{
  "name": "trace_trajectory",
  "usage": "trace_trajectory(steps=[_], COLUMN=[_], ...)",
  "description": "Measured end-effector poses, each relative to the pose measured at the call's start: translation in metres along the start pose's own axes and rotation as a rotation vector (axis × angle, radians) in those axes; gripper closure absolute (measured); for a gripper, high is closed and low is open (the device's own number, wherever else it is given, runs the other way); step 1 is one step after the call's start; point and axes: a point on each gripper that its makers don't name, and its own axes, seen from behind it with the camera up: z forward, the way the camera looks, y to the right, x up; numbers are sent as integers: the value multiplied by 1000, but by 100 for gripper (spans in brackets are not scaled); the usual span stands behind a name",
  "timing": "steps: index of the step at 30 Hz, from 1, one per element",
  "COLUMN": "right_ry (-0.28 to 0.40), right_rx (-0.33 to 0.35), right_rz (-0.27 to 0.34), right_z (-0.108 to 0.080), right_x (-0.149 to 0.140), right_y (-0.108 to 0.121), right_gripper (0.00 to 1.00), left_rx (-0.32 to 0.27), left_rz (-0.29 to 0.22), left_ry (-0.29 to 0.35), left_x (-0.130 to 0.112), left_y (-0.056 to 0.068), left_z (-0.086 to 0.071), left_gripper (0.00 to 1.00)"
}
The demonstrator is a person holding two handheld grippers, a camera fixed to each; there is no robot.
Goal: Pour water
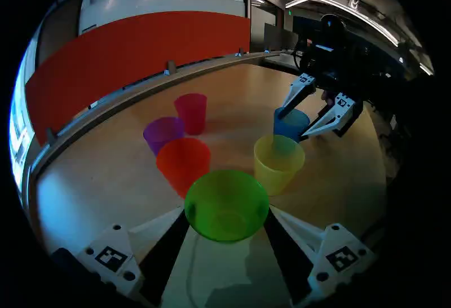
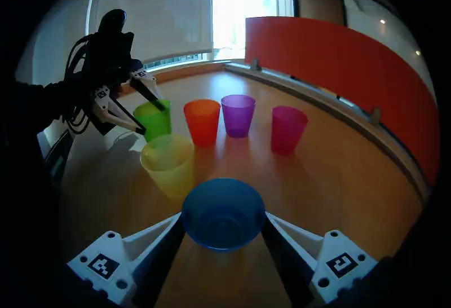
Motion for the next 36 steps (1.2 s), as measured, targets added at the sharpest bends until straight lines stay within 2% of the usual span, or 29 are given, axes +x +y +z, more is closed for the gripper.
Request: trace_trajectory(steps=[9,17,26,36], right_ry=[18,65,151,247], right_rx=[2,-4,-29,-70], right_rz=[-3,7,13,-30], right_z=[-1,-13,-44,-82], right_x=[0,14,55,103], right_y=[-3,-5,-5,-10], right_gripper=[9,9,10,9], left_rx=[6,22,50,85], left_rz=[-7,-21,-6,9], left_ry=[15,54,115,208], left_x=[2,15,42,82], left_y=[1,2,6,10], left_z=[-3,-15,-39,-70], left_gripper=[14,14,14,14])
